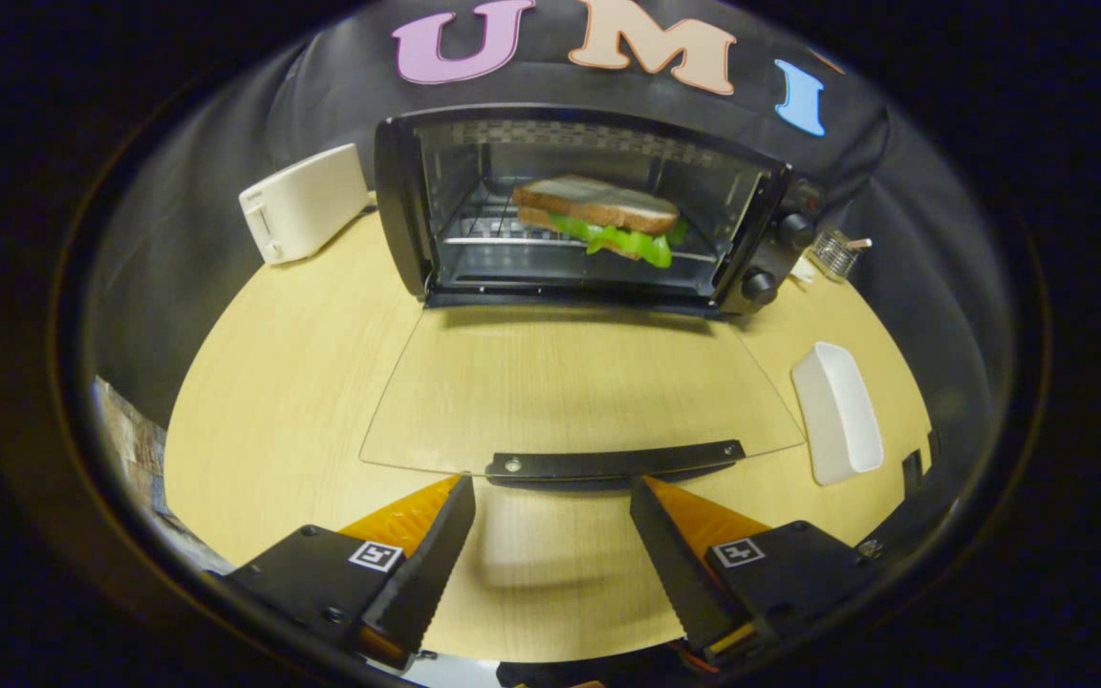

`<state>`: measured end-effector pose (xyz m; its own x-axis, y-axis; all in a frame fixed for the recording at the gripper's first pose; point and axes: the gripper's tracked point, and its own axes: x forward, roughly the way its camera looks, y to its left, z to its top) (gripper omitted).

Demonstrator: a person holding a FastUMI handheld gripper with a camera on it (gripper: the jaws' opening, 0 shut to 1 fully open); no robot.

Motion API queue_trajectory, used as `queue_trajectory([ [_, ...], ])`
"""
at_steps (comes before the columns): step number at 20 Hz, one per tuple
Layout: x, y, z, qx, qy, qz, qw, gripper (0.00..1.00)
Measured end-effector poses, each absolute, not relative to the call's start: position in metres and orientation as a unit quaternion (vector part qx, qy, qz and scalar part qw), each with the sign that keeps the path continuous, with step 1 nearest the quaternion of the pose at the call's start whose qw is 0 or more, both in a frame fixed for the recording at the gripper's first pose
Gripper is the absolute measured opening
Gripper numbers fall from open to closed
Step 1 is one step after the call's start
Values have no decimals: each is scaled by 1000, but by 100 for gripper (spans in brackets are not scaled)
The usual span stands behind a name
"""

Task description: Open the toaster oven, put the food inside, and close the toaster oven door.

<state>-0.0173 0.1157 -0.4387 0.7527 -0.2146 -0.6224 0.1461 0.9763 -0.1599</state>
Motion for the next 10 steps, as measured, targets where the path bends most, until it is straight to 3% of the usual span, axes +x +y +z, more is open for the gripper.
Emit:
queue_trajectory([
  [10,17,121,-345,-81,265,-130,952,100],
])
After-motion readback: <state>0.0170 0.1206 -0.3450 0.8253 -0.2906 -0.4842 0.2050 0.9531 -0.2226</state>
